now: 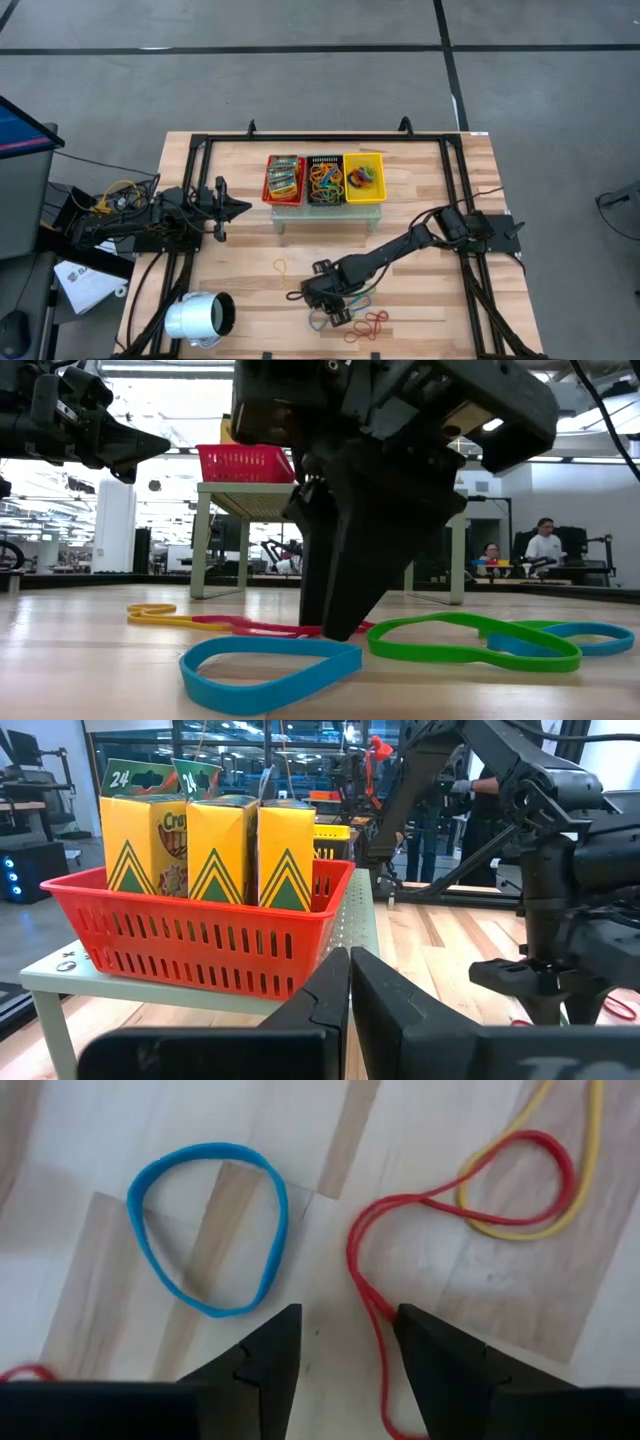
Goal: Pick & Place Office Desk Supplies
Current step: Put the red rubber band into the black bin on the shelf
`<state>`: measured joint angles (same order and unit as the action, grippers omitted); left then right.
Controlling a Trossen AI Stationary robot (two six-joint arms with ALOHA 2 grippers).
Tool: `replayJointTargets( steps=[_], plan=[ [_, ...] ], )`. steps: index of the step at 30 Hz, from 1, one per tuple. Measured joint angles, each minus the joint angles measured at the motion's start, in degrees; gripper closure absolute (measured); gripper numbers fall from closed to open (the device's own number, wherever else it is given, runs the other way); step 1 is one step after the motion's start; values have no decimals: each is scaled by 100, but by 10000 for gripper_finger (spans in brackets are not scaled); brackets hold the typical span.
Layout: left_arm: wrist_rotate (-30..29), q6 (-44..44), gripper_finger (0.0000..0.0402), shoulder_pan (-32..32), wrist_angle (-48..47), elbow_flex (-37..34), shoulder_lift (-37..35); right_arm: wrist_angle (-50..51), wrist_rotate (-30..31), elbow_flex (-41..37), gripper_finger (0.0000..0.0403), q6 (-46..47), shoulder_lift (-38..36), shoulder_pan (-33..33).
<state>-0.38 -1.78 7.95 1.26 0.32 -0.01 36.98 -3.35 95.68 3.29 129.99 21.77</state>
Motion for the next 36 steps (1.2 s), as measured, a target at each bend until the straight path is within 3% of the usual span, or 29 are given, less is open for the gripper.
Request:
replayJointTargets(
  steps=[6, 14, 26, 33, 36],
  plan=[
    [0, 0, 394, -1, 0, 0, 0, 23, 327, -33, 262, 119, 16, -25],
    [-2, 0, 394, 1, 0, 0, 0, 66, 517, -48, 392, 210, 34, -58],
    [-2, -2, 394, -1, 2, 0, 0, 713, 552, 290, 401, 445, -248, -58],
    [-2, -1, 394, 0, 2, 0, 0, 1099, 545, 400, 402, 627, -1291, -153],
    [-2, -2, 394, 1, 2, 0, 0, 1142, 853, 425, 402, 638, -1857, -275]
  ],
)
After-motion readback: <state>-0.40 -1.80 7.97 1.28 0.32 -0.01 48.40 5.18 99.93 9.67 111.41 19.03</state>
